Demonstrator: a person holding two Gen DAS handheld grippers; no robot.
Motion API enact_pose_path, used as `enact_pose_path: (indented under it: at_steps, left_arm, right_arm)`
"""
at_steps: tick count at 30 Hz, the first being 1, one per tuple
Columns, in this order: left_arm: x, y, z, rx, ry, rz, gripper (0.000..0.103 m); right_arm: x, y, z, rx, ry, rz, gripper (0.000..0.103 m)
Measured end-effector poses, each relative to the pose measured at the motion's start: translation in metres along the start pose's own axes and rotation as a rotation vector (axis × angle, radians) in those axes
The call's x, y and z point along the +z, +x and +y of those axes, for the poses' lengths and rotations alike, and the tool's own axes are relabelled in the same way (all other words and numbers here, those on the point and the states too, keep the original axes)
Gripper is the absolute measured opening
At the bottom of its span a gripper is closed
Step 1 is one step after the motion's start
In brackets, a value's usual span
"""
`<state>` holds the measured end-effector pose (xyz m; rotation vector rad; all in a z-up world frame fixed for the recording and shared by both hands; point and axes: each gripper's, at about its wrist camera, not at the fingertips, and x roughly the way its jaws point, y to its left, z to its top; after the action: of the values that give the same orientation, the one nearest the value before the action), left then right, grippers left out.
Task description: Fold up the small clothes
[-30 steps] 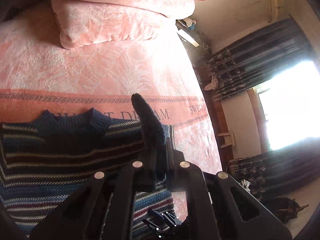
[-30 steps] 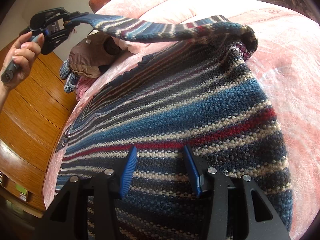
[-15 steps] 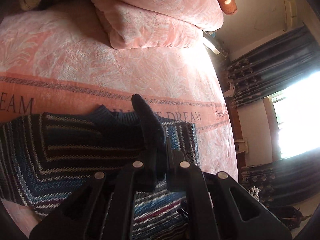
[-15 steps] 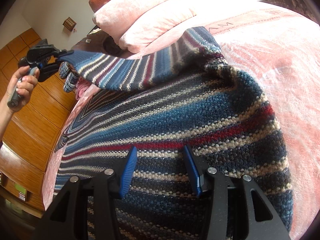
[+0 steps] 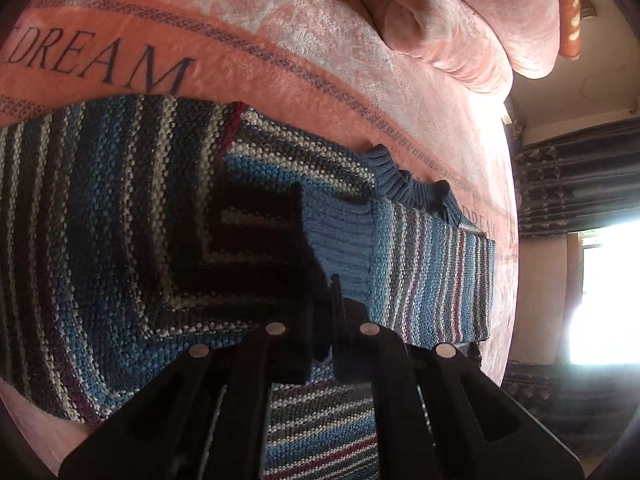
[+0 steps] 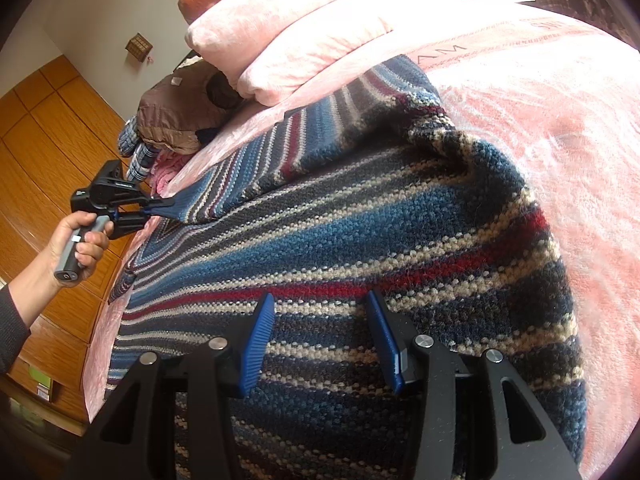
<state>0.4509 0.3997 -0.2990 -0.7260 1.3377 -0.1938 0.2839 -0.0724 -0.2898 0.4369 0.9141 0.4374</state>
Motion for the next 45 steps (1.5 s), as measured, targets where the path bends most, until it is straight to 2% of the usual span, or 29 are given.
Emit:
enact_pose_path:
  at_steps: [4,6,7,8,10,12,13,16,17,19,21,22,23,24,25,26,28,30,33,35,37,39,43,45]
  left_arm:
    - [-0.006,0.010,0.012,0.037,-0.024,0.006,0.006]
    - [-0.009,0.000,0.007,0.136,-0.013,-0.053,0.013]
    - [-0.012,-0.011,0.001,0.170,0.001,-0.097,0.012]
    - [-0.018,-0.023,-0.007,0.146,0.018,-0.145,0.012]
    - [-0.029,-0.040,-0.024,0.032,0.040,-0.203,0.016]
    - [-0.038,-0.035,-0.038,-0.092,0.072,-0.180,0.020]
    - [-0.039,-0.023,-0.039,-0.120,0.062,-0.138,0.022]
    - [-0.042,0.009,-0.027,-0.028,0.016,-0.075,0.018]
    - [-0.041,0.015,-0.016,0.004,-0.016,-0.069,0.018]
    - [-0.042,0.013,0.002,0.001,-0.060,-0.091,0.004]
    - [-0.046,-0.007,0.017,0.005,-0.094,-0.137,0.006]
    - [-0.050,-0.021,0.027,0.000,-0.119,-0.162,0.017]
    - [-0.052,-0.038,0.038,-0.005,-0.143,-0.197,0.028]
    - [-0.058,-0.060,0.050,-0.017,-0.163,-0.251,0.047]
    - [-0.064,-0.082,0.062,-0.032,-0.179,-0.306,0.054]
    - [-0.072,-0.106,0.076,-0.044,-0.194,-0.351,0.055]
    - [-0.091,-0.153,0.108,-0.056,-0.235,-0.441,0.068]
    - [-0.111,-0.197,0.144,-0.024,-0.277,-0.525,0.080]
    - [-0.139,-0.250,0.219,0.033,-0.366,-0.609,0.084]
    - [-0.148,-0.272,0.272,0.009,-0.480,-0.643,0.084]
    - [-0.157,-0.283,0.318,-0.046,-0.583,-0.675,0.085]
    - [-0.155,-0.280,0.344,-0.088,-0.646,-0.690,0.085]
    - [-0.134,-0.275,0.369,-0.139,-0.659,-0.737,0.085]
    - [-0.120,-0.269,0.377,-0.133,-0.655,-0.739,0.084]
  right_arm:
    - [0.000,0.000,0.000,0.000,0.000,0.000,0.048]
    - [0.000,0.000,0.000,0.000,0.000,0.000,0.048]
    - [0.000,0.000,0.000,0.000,0.000,0.000,0.048]
    - [0.000,0.000,0.000,0.001,0.000,0.000,0.048]
    - [0.000,0.000,0.000,0.000,0.000,0.000,0.048]
    - [0.000,0.000,0.000,0.000,-0.001,0.001,0.049]
    - [0.000,0.000,0.000,0.000,-0.001,0.000,0.049]
    - [0.000,0.000,0.001,-0.002,-0.001,0.001,0.049]
    - [0.001,0.000,0.001,-0.005,-0.004,0.002,0.049]
    - [0.001,0.001,0.002,-0.015,-0.011,0.005,0.049]
    - [0.001,0.003,0.005,-0.020,-0.024,0.014,0.055]
    - [0.002,0.004,0.008,-0.021,-0.037,0.020,0.058]
    - [0.002,0.006,0.013,-0.015,-0.058,0.026,0.071]
    - [0.003,0.009,0.020,0.000,-0.089,0.037,0.089]
    - [0.001,0.013,0.028,-0.006,-0.134,0.059,0.096]
    - [0.000,0.016,0.036,-0.046,-0.175,0.077,0.099]
    - [-0.001,0.020,0.048,-0.116,-0.221,0.096,0.099]
    - [0.000,0.022,0.055,-0.154,-0.230,0.112,0.100]
    - [0.005,0.016,0.067,-0.130,-0.193,0.124,0.099]
    - [0.008,0.012,0.082,-0.121,-0.189,0.117,0.099]
    - [0.008,0.009,0.102,-0.098,-0.205,0.115,0.099]
    - [0.005,0.009,0.125,-0.071,-0.224,0.115,0.099]
    - [-0.004,0.016,0.164,-0.014,-0.255,0.144,0.099]
    - [-0.009,0.021,0.179,0.009,-0.261,0.160,0.099]
